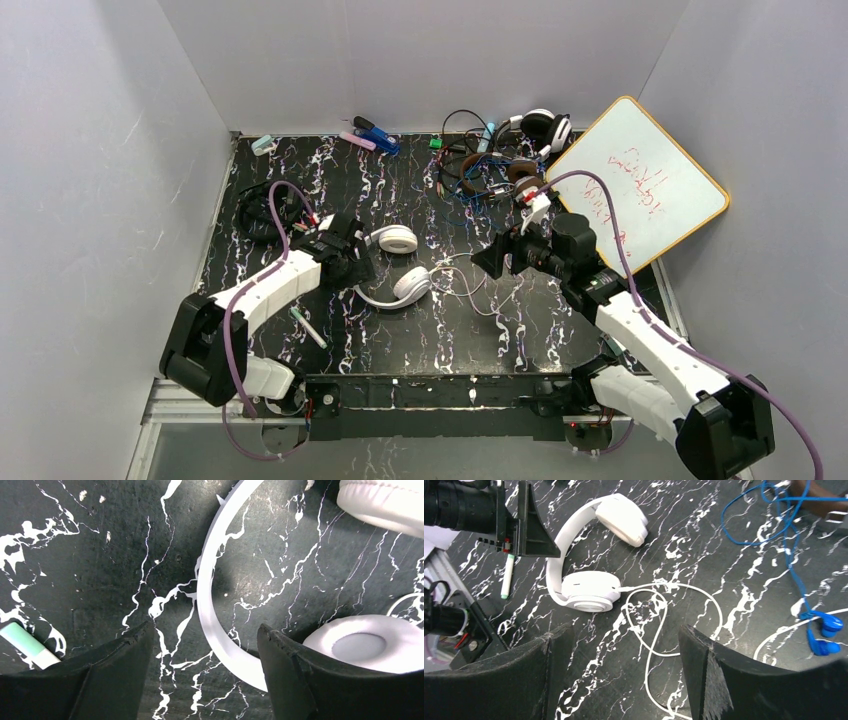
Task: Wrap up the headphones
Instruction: Place the headphones at the center of the board, then pick up the headphones from the center of the board.
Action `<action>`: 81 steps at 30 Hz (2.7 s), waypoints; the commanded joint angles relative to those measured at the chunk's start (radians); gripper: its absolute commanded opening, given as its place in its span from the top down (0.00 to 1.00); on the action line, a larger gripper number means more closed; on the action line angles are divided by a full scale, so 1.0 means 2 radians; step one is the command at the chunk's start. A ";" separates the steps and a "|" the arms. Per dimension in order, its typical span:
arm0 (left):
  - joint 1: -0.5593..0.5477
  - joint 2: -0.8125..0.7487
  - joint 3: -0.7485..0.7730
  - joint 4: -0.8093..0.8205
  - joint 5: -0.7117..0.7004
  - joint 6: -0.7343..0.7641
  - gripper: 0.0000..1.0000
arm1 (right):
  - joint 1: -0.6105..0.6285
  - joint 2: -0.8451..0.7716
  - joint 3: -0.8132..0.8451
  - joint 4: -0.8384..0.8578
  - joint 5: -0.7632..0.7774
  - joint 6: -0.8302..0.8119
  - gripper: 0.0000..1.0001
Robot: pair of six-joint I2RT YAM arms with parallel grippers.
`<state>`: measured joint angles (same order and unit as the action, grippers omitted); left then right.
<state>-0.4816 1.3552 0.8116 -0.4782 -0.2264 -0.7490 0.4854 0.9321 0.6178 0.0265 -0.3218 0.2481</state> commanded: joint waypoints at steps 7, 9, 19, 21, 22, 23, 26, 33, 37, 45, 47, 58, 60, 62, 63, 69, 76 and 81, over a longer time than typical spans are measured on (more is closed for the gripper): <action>0.003 0.032 0.021 0.007 0.028 0.090 0.28 | 0.086 0.121 0.055 0.046 -0.034 0.081 0.01; 0.004 0.040 0.019 0.013 0.031 0.093 0.29 | 0.118 0.150 0.067 0.057 -0.022 0.091 0.01; 0.023 0.038 0.005 0.026 0.039 0.096 0.30 | 0.158 0.300 0.179 -0.008 0.072 0.118 0.01; 0.029 0.038 0.002 0.029 0.042 0.098 0.30 | 0.159 0.316 0.193 -0.012 0.083 0.132 0.01; 0.030 0.039 0.002 0.030 0.042 0.099 0.30 | 0.159 0.324 0.199 -0.012 0.087 0.138 0.01; 0.031 0.039 0.001 0.030 0.042 0.100 0.31 | 0.160 0.332 0.207 -0.025 0.091 0.141 0.01; 0.033 0.042 0.001 0.031 0.043 0.102 0.31 | 0.164 0.352 0.225 -0.044 0.099 0.138 0.01; 0.034 0.047 0.001 0.032 0.045 0.107 0.33 | 0.166 0.367 0.223 -0.048 0.089 0.122 0.01; 0.034 0.051 0.001 0.033 0.047 0.106 0.33 | 0.166 0.368 0.218 -0.055 0.091 0.120 0.01; 0.034 0.059 -0.002 0.037 0.051 0.108 0.37 | 0.157 0.370 0.203 -0.054 0.090 0.136 0.08; 0.034 0.062 -0.002 0.037 0.053 0.108 0.40 | 0.148 0.366 0.192 -0.040 0.072 0.146 0.13; 0.034 0.071 -0.003 0.047 0.062 0.106 0.54 | 0.118 0.357 0.156 0.007 0.016 0.161 0.31; 0.034 0.074 -0.005 0.051 0.066 0.104 0.57 | 0.115 0.357 0.151 0.012 0.010 0.164 0.32; 0.034 0.078 -0.007 0.056 0.070 0.100 0.58 | 0.112 0.357 0.145 0.020 0.002 0.168 0.33; 0.034 0.080 -0.008 0.059 0.073 0.098 0.58 | 0.111 0.357 0.141 0.023 -0.001 0.169 0.33; 0.034 0.087 -0.010 0.068 0.082 0.090 0.62 | 0.106 0.360 0.133 0.032 -0.008 0.173 0.34; 0.034 0.090 -0.007 0.071 0.077 0.090 0.86 | 0.103 0.350 0.123 0.039 -0.012 0.169 0.33; 0.034 0.072 0.029 0.029 0.045 0.118 1.00 | 0.096 0.290 0.108 0.039 0.017 0.134 0.23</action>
<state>-0.4141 1.5192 0.8146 -0.3283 -0.0895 -0.5636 0.6975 1.6257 0.8639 0.1226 -0.3538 0.5938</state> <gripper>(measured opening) 0.095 0.723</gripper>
